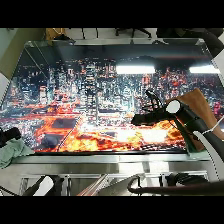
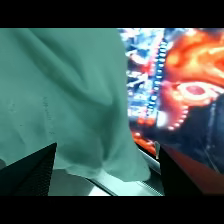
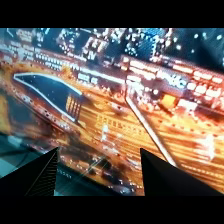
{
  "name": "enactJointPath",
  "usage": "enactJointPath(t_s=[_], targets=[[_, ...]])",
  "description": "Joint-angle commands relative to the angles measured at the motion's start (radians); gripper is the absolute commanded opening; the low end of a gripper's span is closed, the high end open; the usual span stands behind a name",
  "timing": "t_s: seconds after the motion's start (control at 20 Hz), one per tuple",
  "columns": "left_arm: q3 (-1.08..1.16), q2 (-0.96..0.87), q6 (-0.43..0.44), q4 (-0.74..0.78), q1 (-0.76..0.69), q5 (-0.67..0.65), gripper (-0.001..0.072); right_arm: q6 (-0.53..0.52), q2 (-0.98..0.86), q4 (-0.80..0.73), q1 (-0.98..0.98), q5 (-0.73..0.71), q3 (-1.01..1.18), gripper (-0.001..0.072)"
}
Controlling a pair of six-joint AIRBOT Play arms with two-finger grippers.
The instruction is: Fold the shirts.
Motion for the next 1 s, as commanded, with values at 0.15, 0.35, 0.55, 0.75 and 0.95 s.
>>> enactJointPath(t_s=[0.15,0.35,0.55,0.75,0.95], targets=[[-0.072,-0.007,-0.004,0.150,0.105,0.115,0.0701,-0.002,0.000,0.000,0.001,-0.023,0.000,0.0554],[-0.077,-0.103,-0.005,0.113,0.103,0.094,0.0692,-0.002,0.000,0.000,0.001,-0.042,0.000,0.0552],[0.003,-0.212,-0.009,0.073,0.032,-0.019,0.0010,-0.003,0.000,0.000,0.001,-0.042,0.000,0.0175],[0.296,-0.197,-0.002,-0.092,-0.164,-0.126,0.0010,-0.002,0.000,0.000,0.001,-0.042,0.000,0.0162],[0.636,-0.128,0.023,-0.359,-0.470,-0.166,0.0010,-0.003,0.002,0.000,0.001,-0.037,0.000,0.0162]])
